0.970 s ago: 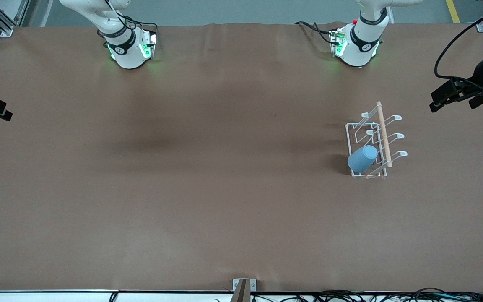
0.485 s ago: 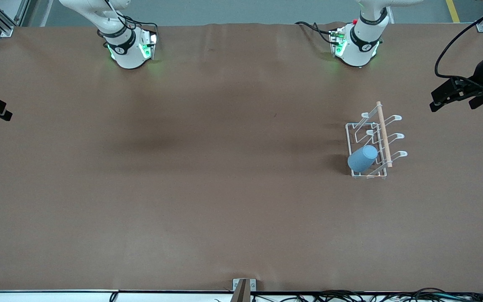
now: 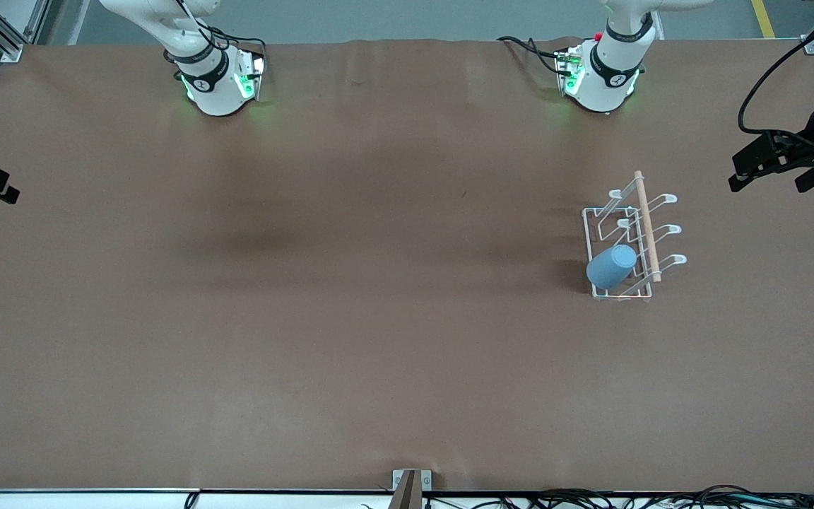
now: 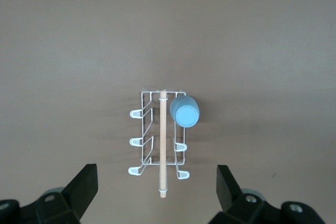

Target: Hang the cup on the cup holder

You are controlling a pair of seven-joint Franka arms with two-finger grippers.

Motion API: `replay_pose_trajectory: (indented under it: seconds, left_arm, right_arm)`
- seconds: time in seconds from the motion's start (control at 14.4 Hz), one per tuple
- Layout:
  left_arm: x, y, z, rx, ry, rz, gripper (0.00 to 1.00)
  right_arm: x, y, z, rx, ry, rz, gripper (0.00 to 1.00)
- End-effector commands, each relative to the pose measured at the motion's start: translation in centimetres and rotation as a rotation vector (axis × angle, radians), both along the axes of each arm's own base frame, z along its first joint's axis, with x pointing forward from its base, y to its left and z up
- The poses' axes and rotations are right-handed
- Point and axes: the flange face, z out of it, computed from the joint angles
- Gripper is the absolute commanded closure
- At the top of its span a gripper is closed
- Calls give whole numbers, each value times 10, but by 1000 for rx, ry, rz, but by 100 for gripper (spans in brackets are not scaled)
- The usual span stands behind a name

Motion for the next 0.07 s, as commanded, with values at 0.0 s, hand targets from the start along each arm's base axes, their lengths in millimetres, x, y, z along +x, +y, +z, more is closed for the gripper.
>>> replay_pose_trajectory:
  seconds: [0.0]
  left_arm:
    - [-10,2,2,-16,-20,1,1]
  right_arm:
    - [-3,-2,-1,21,-4,-17,0]
